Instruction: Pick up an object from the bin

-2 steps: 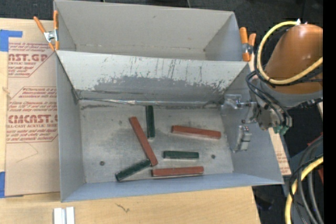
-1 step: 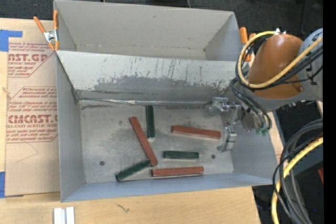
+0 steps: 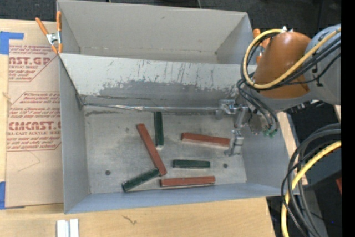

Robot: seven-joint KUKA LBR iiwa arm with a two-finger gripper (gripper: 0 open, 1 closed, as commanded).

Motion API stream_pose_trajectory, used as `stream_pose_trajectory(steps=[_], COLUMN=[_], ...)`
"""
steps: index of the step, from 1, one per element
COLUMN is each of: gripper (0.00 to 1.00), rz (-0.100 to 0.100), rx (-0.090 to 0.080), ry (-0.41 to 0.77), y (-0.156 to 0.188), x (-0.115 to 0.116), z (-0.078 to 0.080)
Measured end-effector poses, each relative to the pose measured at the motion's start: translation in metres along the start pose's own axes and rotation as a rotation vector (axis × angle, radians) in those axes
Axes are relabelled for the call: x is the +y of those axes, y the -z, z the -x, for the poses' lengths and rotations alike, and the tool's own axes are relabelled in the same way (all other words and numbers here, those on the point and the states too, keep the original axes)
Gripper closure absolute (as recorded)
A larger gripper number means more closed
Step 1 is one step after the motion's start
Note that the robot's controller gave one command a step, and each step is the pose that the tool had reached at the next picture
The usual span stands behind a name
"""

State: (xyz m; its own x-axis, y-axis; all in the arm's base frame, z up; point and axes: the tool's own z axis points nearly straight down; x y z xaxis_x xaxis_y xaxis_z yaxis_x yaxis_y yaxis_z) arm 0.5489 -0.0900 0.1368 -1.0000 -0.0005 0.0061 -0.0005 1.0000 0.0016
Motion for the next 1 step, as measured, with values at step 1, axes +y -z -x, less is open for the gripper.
stream_pose_trajectory(steps=[1], gripper=[0.0], rz=[-0.001], rx=[-0.01], ry=[-0.036], y=[-0.0148], x=[0.0104], z=[0.006])
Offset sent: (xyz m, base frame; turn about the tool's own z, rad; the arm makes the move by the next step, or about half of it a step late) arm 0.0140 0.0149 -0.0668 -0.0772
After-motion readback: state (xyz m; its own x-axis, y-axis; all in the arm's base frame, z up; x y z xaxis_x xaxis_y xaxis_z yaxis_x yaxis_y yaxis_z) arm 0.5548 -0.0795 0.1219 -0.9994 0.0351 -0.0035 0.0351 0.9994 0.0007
